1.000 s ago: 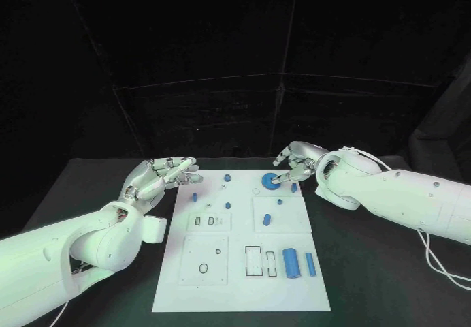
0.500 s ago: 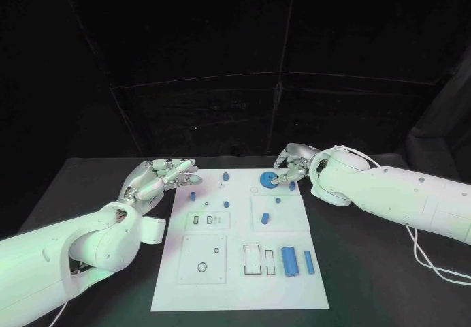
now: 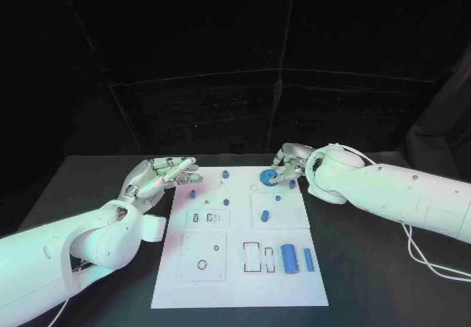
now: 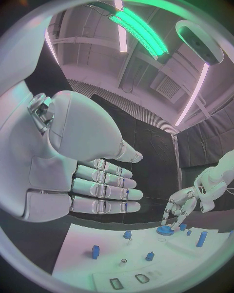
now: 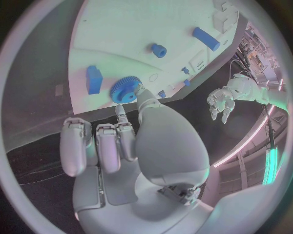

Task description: Assemble the parts on the task board

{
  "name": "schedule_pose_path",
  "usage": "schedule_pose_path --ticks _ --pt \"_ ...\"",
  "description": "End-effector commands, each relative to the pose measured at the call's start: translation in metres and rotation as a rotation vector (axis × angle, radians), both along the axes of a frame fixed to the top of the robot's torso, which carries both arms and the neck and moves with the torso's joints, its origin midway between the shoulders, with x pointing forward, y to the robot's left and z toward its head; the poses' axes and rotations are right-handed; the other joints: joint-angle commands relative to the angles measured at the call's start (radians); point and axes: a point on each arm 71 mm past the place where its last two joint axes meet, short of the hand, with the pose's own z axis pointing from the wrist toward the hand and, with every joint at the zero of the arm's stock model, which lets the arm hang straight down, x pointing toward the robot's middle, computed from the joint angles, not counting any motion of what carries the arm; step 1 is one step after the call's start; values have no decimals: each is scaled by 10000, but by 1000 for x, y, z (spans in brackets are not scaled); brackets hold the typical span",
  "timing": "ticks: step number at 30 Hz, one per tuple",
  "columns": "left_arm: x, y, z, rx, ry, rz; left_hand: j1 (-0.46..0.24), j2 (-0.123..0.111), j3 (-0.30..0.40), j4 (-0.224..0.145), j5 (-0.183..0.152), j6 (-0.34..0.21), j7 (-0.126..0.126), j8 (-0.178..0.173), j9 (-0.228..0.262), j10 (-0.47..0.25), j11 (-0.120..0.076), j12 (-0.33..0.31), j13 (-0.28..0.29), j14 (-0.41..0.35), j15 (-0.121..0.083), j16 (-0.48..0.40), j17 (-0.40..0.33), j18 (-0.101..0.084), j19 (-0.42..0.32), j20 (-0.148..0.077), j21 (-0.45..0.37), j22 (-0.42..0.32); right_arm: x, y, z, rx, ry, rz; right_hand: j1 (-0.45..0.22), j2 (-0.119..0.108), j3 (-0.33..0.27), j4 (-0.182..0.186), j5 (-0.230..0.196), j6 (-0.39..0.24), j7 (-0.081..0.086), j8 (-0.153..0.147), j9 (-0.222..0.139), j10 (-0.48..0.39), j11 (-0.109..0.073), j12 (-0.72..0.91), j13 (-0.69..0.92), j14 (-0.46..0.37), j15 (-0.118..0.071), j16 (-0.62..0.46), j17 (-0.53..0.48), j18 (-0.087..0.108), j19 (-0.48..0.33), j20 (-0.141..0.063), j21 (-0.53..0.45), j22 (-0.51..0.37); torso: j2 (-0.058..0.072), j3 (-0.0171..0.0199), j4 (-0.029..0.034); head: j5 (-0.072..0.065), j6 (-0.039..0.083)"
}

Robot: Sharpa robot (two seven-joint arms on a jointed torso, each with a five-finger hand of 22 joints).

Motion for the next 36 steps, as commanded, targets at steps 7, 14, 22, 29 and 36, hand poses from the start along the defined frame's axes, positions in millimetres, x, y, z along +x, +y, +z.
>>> schedule_pose_path --ticks 7,14,22,29,36 --pt "0 -1 1 -77 -7 -164 41 -17 12 -56 -55 1 66 -49 -10 -15 53 -82 -13 -17 74 -57 -1 152 49 -7 -48 -26 -1 10 1 -689 -311 509 177 61 49 -184 -135 132 -34 118 8 307 -94 82 1475 744 -69 35 1242 -73 160 -100 52 337 0 1 14 5 -21" --pt "0 -2 1 -77 1 -175 52 -6 20 -67 -55 1 65 -57 -9 -16 53 -94 -12 -17 74 -68 -2 152 52 -5 -55 -32 1 12 -2 -903 -184 508 221 162 127 -274 -246 165 -46 153 -7 314 -108 80 1484 745 -95 36 1253 -77 164 -127 63 359 3 2 8 14 -49" --pt "0 -1 1 -76 1 -171 52 -6 20 -67 -55 1 65 -57 -9 -16 53 -94 -12 -17 74 -68 -2 152 52 -5 -55 -32 2 12 -7 -1186 10 509 307 318 289 -435 -278 278 -56 228 -17 324 -122 78 1504 744 -119 30 1248 -79 163 -154 72 375 6 7 10 11 -90" --pt "0 0 0 -61 11 -150 63 4 28 -80 -60 0 66 -67 -9 -16 53 -105 -12 -17 75 -80 -2 153 55 -4 -62 -39 1 12 -8 -1293 -42 560 583 610 841 -839 -650 777 -118 401 -21 334 -184 65 1532 748 -165 28 1274 -84 163 -195 85 405 2 -1 11 3 -77" --pt "0 0 1 -58 14 -146 63 4 28 -80 -60 0 66 -67 -9 -16 53 -105 -12 -17 75 -80 -2 153 55 -4 -62 -39 -3 20 0 -775 -1214 770 579 872 1437 -1058 -488 1460 -365 588 11 412 -407 127 1646 755 -292 29 1302 -113 231 -297 151 565 2 6 5 25 -58"
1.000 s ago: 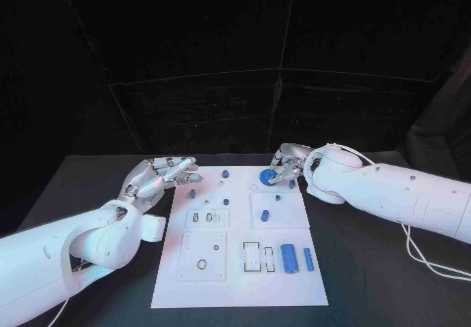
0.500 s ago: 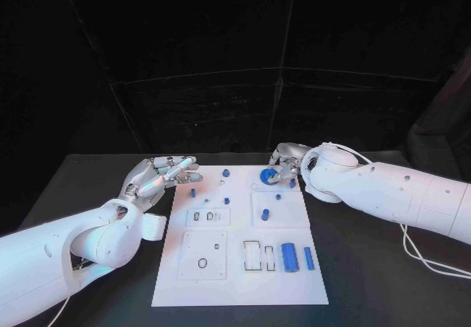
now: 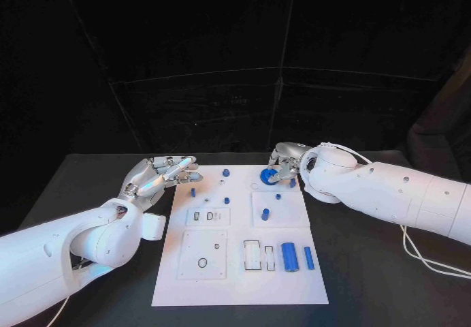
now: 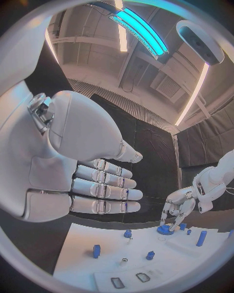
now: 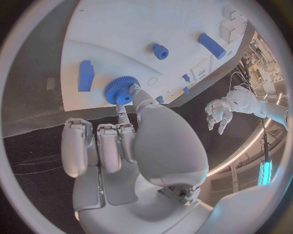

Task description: Assemble the parts on the task board

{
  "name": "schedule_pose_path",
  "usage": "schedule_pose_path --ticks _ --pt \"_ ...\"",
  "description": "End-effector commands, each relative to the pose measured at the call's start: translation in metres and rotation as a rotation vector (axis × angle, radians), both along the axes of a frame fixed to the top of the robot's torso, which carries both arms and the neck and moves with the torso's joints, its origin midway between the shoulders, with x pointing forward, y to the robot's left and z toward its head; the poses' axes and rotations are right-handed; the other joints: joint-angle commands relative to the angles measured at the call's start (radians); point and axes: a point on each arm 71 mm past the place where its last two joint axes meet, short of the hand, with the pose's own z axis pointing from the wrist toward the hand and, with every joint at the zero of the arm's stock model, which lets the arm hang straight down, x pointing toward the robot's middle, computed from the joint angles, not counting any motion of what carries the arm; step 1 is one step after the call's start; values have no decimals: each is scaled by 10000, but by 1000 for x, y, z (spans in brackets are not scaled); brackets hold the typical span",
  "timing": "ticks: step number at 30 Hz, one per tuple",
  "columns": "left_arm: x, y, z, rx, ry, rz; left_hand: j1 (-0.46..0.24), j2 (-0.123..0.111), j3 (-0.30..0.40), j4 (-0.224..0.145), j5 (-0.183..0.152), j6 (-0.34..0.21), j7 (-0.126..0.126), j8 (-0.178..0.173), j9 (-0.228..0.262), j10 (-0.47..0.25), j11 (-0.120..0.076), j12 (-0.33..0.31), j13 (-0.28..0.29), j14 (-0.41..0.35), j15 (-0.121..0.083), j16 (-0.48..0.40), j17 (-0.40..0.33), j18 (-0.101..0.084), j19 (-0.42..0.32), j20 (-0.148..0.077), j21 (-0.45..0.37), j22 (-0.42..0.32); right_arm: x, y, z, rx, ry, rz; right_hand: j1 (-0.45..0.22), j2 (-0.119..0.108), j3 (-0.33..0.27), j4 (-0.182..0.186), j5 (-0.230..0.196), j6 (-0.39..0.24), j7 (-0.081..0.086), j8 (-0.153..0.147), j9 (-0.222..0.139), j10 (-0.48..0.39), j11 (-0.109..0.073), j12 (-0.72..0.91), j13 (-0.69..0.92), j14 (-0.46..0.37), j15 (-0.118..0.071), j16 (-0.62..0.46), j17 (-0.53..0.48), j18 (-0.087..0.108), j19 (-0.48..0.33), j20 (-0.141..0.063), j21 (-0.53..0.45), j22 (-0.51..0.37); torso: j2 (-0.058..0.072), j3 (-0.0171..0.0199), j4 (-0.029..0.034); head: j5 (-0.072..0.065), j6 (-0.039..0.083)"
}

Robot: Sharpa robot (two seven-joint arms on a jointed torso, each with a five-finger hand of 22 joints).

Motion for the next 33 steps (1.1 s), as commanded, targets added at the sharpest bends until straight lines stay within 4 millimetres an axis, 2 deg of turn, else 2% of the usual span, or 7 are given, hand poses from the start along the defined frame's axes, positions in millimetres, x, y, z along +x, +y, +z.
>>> schedule_pose_path --ticks 1,9,12,13,18,26,33 --pt "0 -1 1 -75 -42 -123 63 4 0 -53 -60 0 66 -68 -11 -16 54 -66 -14 -17 75 -14 -2 152 55 -4 -62 -8 -4 7 4 280 -952 300 -55 284 210 -33 188 596 -311 132 64 404 -111 71 1649 791 -86 31 1316 -125 189 -114 75 598 1 2 0 23 14" --pt "-1 -1 2 -80 -46 -128 68 11 5 -61 -65 1 66 -74 -11 -15 54 -73 -14 -16 76 -21 -2 153 58 -3 -67 -13 -20 35 17 848 -2270 1313 -569 149 523 7 160 619 -315 -135 -29 423 -126 46 1654 799 -111 34 1345 -175 299 -161 176 837 -7 -18 27 59 19" --pt "-1 -1 2 -89 -47 -145 68 11 5 -61 -65 1 66 -74 -11 -15 54 -73 -14 -16 76 -21 -2 153 58 -3 -67 -13 -26 50 20 823 -2516 1709 -629 113 562 2 117 608 -305 -183 -38 420 -118 37 1650 800 -106 33 1347 -174 297 -158 174 832 0 -17 37 56 11" --pt "-1 -1 2 -89 -46 -148 68 11 5 -61 -65 1 66 -74 -11 -15 54 -73 -14 -16 76 -21 -2 153 58 -3 -67 -13 -28 55 21 792 -2577 1818 -666 83 590 -7 98 608 -300 -213 -42 418 -113 31 1646 799 -103 31 1343 -173 295 -155 173 828 10 4 17 87 5" --pt "-1 -2 2 -97 -47 -163 68 11 5 -61 -65 1 66 -74 -11 -15 54 -73 -14 -16 76 -21 -2 153 58 -3 -67 -13 -30 78 22 623 -2821 2196 -720 42 631 -17 76 599 -289 -262 -47 405 -105 9 1626 796 -96 24 1327 -173 296 -151 173 830 8 -17 30 137 -38" --pt "-1 -2 2 -105 -54 -176 68 11 5 -61 -65 1 66 -74 -11 -15 54 -73 -14 -16 76 -21 -2 153 58 -3 -67 -13 -30 104 7 382 -2520 2443 -801 -13 696 -34 54 571 -266 -344 -55 389 -86 -16 1606 794 -82 18 1317 -174 297 -140 174 834 5 2 -28 223 -63" --pt "-1 -3 2 -111 -56 -187 68 11 5 -61 -65 1 66 -74 -11 -15 54 -73 -14 -16 76 -21 -2 153 58 -3 -67 -13 -29 120 -6 204 -2185 2521 -850 -44 741 -48 53 538 -245 -405 -60 362 -69 -53 1570 789 -69 10 1298 -175 299 -130 176 841 14 4 1 185 -74"
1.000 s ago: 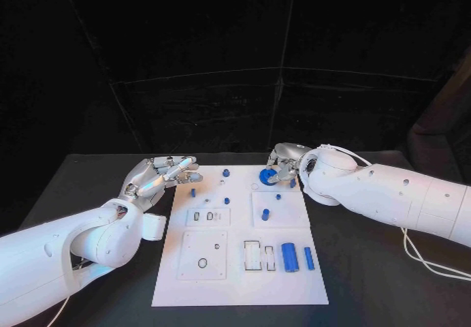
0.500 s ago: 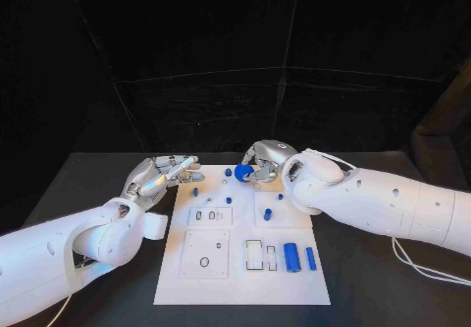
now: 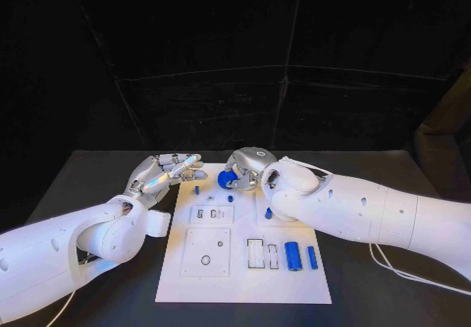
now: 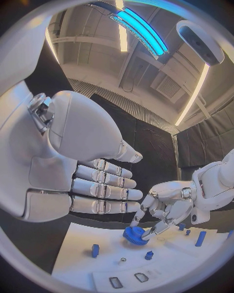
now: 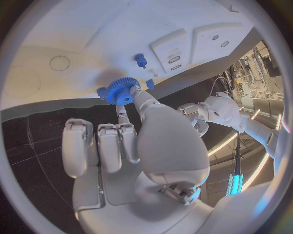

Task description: Assemble the parts on the task board

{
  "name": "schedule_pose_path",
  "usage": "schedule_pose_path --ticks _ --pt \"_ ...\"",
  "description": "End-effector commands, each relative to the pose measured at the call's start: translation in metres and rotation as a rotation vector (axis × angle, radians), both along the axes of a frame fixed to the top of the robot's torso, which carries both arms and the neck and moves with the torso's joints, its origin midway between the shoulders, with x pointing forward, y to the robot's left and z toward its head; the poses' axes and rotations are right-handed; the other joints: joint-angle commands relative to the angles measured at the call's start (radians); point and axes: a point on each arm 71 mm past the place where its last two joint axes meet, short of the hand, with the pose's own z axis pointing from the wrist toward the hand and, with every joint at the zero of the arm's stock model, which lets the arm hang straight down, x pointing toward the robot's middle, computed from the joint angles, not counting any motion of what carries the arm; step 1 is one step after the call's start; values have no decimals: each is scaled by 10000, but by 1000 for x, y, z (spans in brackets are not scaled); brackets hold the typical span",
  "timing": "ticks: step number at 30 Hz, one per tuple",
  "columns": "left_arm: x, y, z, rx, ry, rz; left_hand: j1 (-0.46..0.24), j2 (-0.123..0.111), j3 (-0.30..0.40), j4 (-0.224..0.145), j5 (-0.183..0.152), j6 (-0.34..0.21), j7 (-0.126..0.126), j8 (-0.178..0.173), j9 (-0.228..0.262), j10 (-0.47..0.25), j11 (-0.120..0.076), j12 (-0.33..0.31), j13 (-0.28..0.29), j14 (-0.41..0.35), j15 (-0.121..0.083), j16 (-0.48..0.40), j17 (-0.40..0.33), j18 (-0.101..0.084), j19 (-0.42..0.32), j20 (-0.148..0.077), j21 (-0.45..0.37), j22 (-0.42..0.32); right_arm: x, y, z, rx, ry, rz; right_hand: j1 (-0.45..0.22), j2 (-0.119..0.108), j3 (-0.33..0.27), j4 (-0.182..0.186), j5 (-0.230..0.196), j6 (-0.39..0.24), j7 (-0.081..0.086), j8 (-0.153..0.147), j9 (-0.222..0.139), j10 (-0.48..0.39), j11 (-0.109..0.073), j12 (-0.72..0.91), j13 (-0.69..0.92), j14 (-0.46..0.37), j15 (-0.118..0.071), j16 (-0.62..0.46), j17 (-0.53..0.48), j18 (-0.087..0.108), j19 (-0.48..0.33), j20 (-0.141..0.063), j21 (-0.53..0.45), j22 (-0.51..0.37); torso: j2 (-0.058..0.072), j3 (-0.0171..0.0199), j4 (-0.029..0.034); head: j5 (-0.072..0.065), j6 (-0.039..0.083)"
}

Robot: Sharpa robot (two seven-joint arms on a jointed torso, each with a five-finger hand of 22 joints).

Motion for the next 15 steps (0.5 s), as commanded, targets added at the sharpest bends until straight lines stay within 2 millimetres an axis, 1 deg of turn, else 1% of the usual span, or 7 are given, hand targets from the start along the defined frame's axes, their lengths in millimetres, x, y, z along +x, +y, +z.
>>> schedule_pose_path --ticks 1,3,8,11,15 --pt "0 -2 2 -95 -61 -149 68 11 5 -61 -65 1 66 -40 -12 -15 54 -35 -15 -16 76 -22 -2 153 58 -3 -67 -16 2 4 -2 -339 -74 -26 -116 17 66 -23 -16 415 -250 -94 3 349 34 -62 1559 789 4 7 1292 -177 285 -37 60 845 5 3 11 -19 -16" --pt "0 -2 2 -100 -61 -159 68 11 5 -61 -65 1 66 -40 -12 -15 54 -35 -15 -16 76 -22 -2 153 58 -3 -67 -16 3 6 -3 -378 -40 -30 -159 -13 90 -30 -16 369 -228 -151 -2 357 51 -52 1576 789 18 7 1293 -176 282 -27 58 840 1 7 18 -9 -23" --pt "0 -3 2 -100 -59 -164 68 11 5 -61 -65 1 66 -40 -12 -15 54 -35 -15 -16 76 -22 -2 153 58 -3 -67 -16 4 12 -6 -425 7 -46 -292 -119 147 -56 -22 181 -140 -356 -9 342 126 -77 1563 790 77 4 1297 -178 283 21 59 849 8 17 1 35 -23" --pt "0 -3 2 -97 -55 -161 68 11 5 -61 -65 1 66 -40 -12 -15 54 -35 -15 -16 76 -22 -2 153 58 -3 -67 -16 6 13 -6 -452 4 -106 -411 -198 136 -46 -17 85 -92 -463 -6 326 172 -99 1546 790 117 3 1300 -179 283 57 60 854 7 23 4 43 -26" --pt "0 -3 2 -94 -50 -162 68 11 5 -61 -65 1 66 -40 -12 -15 54 -35 -15 -16 76 -22 -2 153 58 -3 -67 -16 8 13 -7 -463 -31 -192 -512 -267 121 -47 -48 -58 -40 -595 -5 283 220 -155 1494 787 160 -2 1291 -182 287 100 65 867 4 12 8 31 -29"
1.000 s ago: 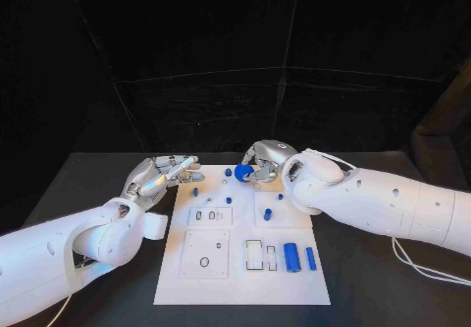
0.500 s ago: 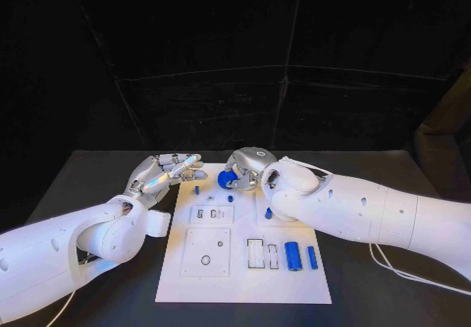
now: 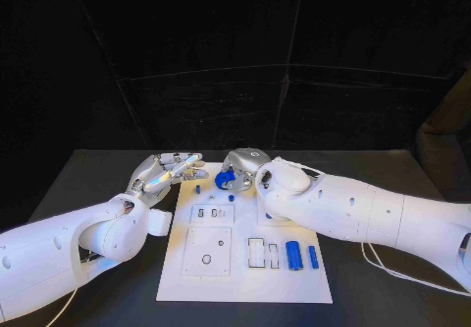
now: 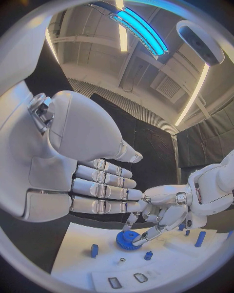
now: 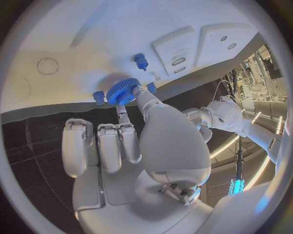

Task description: Assemble the parts on the task board

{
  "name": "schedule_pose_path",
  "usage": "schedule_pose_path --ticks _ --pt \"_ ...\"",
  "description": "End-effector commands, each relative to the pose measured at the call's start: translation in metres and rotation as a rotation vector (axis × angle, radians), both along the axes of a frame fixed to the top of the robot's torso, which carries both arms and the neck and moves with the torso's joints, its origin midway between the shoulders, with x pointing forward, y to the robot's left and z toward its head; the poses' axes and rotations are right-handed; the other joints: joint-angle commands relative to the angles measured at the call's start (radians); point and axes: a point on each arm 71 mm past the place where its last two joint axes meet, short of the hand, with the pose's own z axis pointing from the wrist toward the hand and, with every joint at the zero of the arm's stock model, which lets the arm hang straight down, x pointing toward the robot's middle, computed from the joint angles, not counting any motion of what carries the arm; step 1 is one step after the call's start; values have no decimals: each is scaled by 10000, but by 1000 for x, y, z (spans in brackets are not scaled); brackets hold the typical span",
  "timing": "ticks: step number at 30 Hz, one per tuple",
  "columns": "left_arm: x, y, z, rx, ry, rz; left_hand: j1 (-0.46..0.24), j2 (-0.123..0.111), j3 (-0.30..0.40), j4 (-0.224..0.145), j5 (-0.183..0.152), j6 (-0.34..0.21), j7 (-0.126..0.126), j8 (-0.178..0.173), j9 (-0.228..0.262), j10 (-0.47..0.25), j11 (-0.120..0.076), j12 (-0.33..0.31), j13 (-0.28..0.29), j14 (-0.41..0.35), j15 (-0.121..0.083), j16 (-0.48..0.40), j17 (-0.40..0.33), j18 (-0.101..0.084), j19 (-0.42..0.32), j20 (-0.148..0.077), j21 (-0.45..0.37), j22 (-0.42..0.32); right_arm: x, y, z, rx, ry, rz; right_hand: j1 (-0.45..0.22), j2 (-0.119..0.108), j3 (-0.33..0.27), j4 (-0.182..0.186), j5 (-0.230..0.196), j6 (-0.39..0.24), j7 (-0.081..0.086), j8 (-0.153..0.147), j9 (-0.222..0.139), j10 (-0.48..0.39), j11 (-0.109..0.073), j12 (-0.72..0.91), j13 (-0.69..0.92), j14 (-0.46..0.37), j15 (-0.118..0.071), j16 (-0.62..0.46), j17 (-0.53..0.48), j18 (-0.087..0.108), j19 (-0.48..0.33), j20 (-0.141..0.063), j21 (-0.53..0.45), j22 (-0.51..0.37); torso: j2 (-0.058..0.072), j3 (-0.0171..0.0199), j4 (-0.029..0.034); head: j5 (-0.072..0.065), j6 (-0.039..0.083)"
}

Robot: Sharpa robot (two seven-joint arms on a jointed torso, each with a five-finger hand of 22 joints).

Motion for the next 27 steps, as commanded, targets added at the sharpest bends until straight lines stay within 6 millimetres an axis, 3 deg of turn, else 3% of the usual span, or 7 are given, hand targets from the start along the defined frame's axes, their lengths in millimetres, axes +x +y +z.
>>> schedule_pose_path --ticks 1,7,14,19,23,24,27 --pt "0 -2 2 -81 -49 -133 68 11 5 -61 -65 1 66 -42 -13 -15 54 -36 -15 -15 75 -22 -2 153 58 -3 -67 -17 2 -2 -1 -177 -53 -129 -93 -4 20 1 -55 -131 33 -71 -15 278 78 -68 1489 786 90 -3 1283 -182 327 64 66 870 2 -7 2 -7 -4" --pt "0 -1 1 -80 -47 -134 78 23 14 -84 -81 4 66 -60 -12 -10 55 -59 -13 -10 76 -45 -1 154 65 -1 -83 -31 6 -3 -1 -137 -186 -230 -114 -115 -13 -106 -390 -538 143 -393 -14 108 180 -282 1275 784 182 -8 1285 -185 325 155 70 886 2 -5 -7 -19 8" --pt "0 -2 1 -79 -41 -139 78 23 14 -84 -81 4 66 -60 -12 -10 55 -59 -13 -10 76 -45 -1 154 65 -1 -83 -31 8 -3 -1 -202 -227 -288 -144 -182 -61 -143 -428 -691 192 -525 -4 26 229 -384 1178 785 227 -6 1300 -185 321 202 70 889 1 -6 -6 -29 -9" --pt "0 -1 1 -75 -38 -134 78 23 14 -84 -81 4 66 -60 -12 -10 55 -59 -13 -10 76 -45 -1 154 65 -1 -83 -31 7 -2 -3 -360 -53 -246 -417 -356 -315 -8 -355 -796 224 -619 10 -9 269 -430 1142 786 268 -6 1310 -183 316 248 70 890 1 -8 -6 -22 -15" --pt "0 -1 1 -67 -34 -122 78 23 14 -84 -81 4 66 -60 -12 -10 55 -59 -13 -10 76 -45 -1 154 65 -1 -83 -31 7 -2 -5 -445 217 -227 -1272 -405 -882 756 -254 -759 230 -614 36 -11 289 -437 1143 787 294 -4 1325 -183 314 284 73 896 3 -5 -9 -13 -9" --pt "0 -1 1 -65 -32 -119 77 23 14 -85 -81 4 66 -61 -12 -9 55 -60 -13 -10 77 -46 -1 154 65 -1 -84 -32 7 -3 -6 -473 335 -221 -1639 -302 -1033 1113 -74 -679 214 -582 51 1 281 -423 1161 790 289 -1 1338 -184 318 282 78 907 3 -5 -11 -15 -7" --pt "0 -1 1 -61 -27 -115 74 20 10 -91 -88 3 70 -69 -12 -9 57 -69 -13 -9 78 -55 -1 154 67 0 -91 -37 7 -3 -9 -610 743 -238 -2195 -85 -1352 1683 332 -574 186 -568 58 36 258 -382 1213 795 269 7 1365 -191 333 265 95 944 1 -7 -13 -14 -7"
